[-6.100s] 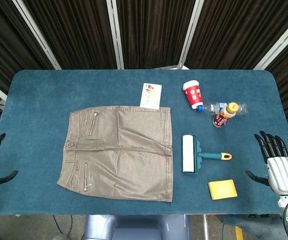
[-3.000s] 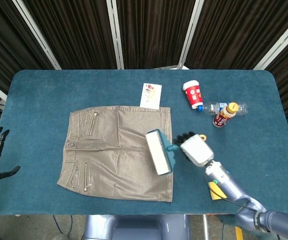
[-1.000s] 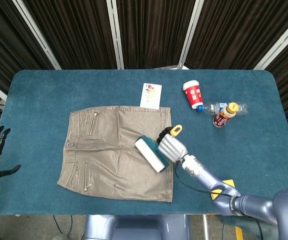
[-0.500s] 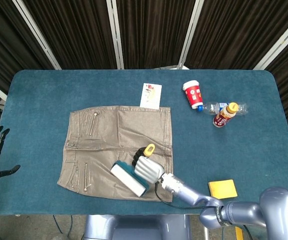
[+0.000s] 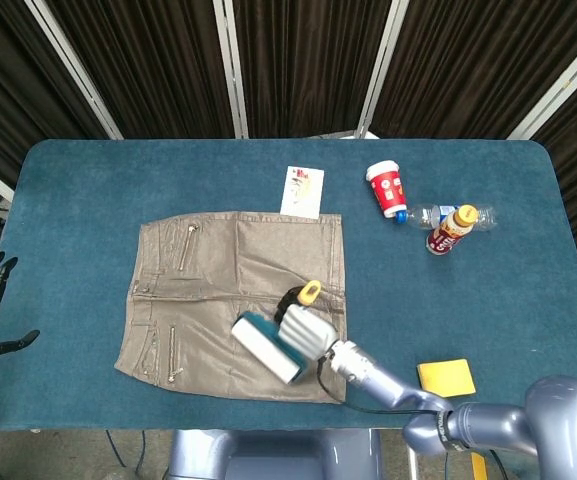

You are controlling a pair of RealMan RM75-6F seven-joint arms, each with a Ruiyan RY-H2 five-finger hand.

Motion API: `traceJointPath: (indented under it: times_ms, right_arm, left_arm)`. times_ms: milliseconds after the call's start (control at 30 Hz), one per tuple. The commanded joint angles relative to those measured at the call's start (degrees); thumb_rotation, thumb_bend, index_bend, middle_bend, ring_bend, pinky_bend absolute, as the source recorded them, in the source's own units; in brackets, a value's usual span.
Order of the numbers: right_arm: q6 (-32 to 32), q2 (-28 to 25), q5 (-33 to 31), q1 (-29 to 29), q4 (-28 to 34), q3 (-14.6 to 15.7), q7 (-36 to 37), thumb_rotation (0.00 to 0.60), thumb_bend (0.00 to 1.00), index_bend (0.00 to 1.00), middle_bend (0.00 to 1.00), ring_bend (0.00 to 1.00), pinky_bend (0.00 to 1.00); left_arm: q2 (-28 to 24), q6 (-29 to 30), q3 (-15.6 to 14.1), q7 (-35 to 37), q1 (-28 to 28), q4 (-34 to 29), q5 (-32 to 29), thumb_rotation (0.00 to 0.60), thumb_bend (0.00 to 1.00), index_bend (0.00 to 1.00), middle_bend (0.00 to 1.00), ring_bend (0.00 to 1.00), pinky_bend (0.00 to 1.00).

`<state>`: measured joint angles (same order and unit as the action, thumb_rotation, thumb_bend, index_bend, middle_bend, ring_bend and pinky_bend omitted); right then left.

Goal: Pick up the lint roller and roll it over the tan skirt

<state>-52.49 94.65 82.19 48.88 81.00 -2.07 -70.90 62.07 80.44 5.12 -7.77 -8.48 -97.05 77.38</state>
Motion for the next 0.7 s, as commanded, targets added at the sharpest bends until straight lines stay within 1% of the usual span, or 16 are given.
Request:
traceJointPath:
  times_ms: [33, 167, 333, 500, 700]
  right_arm:
    - [-1.13, -2.19, -1.18, -1.5, -3.17, 0.25, 2.06, 0.6, 0.92, 0.43, 0.46, 0.37, 0.43]
    - [-1.74, -3.39, -2.56, -2.72, -7.19, 0.18, 4.17, 0.6, 0.92, 0.43, 0.46, 0.37, 0.43]
    - [-1.93, -4.03, -2.96, -3.27, -9.24, 0.39, 4.98, 0.6, 0.92, 0.43, 0.46, 0.37, 0.43]
    - [-2.27, -4.52, -2.38, -3.48, -8.67, 0.68, 6.22, 0.6, 0.92, 0.43, 0.46, 0.37, 0.43]
    - [-2.32, -3.91, -1.92, -3.18, -5.91, 0.48, 6.92, 0.6, 0.92, 0.43, 0.46, 0.37, 0.43]
  left_arm:
    - [0.11, -0.06, -0.02, -0.22, -0.04, -0.06, -0.08, 0.6, 0.0, 0.0, 0.0, 0.0, 0.0]
    - [0.23, -0.04, -0.03, -0.59, -0.09, -0.19, -0.08, 0.6, 0.0, 0.0, 0.0, 0.0, 0.0]
    - [0.33, -0.1, 0.0, -0.83, -0.17, -0.26, -0.17, 0.6, 0.0, 0.0, 0.0, 0.0, 0.0]
    - [0.48, -0.36, 0.0, -1.05, -0.32, -0.24, -0.31, 0.6, 0.0, 0.0, 0.0, 0.0, 0.0]
    - [0.61, -0.37, -0.09, -1.28, -0.37, -0.25, -0.22, 0.6, 0.0, 0.0, 0.0, 0.0, 0.0]
